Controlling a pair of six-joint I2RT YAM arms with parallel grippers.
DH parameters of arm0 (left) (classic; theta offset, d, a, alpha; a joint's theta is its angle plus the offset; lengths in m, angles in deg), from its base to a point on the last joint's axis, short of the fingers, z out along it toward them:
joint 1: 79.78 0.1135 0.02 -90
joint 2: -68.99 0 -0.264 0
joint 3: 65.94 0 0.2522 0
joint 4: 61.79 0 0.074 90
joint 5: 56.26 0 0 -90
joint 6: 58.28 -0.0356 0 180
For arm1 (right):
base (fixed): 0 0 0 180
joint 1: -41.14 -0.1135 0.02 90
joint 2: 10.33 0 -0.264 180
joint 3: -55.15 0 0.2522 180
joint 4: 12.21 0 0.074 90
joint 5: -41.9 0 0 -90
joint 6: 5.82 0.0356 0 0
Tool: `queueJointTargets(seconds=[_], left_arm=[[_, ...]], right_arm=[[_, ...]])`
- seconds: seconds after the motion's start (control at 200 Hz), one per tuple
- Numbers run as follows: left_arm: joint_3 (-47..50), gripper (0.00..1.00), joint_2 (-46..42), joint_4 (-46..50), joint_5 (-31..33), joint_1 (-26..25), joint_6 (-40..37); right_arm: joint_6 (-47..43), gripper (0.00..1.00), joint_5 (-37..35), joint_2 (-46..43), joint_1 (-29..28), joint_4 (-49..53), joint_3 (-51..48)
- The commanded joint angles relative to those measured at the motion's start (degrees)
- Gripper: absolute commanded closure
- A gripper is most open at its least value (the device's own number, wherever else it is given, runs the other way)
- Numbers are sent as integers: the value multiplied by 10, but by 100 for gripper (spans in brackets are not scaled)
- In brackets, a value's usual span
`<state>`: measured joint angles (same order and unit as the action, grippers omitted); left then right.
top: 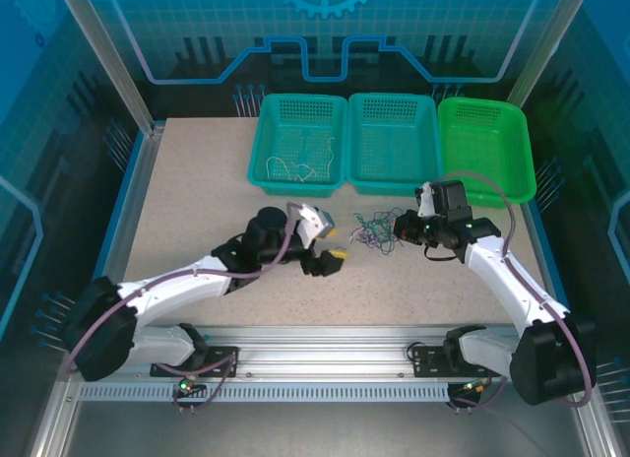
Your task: Untangle the cables
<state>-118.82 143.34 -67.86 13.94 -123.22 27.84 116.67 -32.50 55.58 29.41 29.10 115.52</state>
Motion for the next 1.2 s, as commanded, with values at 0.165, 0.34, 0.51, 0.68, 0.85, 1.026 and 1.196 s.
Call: queueJointTargets(seconds=[0.165,0.34,0.51,0.68,0.85,1.026,1.196], left_arm=[[-62,30,148,-126,12,-6,-4],[-73,93,177,-171,31,-6,17],[-65,100,149,-150,46,-6,11],[-44,100,98,-107,88,1,15],[-45,100,66,-57,130,20,49],[-77,100,83,-61,110,23,85],[-104,100,133,-102,107,19,108]], right_arm=[[-5,100,19,-51,-15,8,7],[-5,100,-7,-51,-15,18,10],[27,100,-145,-35,-11,40,-4],[90,100,-181,-54,97,19,-78],[128,100,-189,-118,166,1,-159],[131,90,-164,-128,117,-41,-202],[116,65,-188,-110,71,-10,-190]])
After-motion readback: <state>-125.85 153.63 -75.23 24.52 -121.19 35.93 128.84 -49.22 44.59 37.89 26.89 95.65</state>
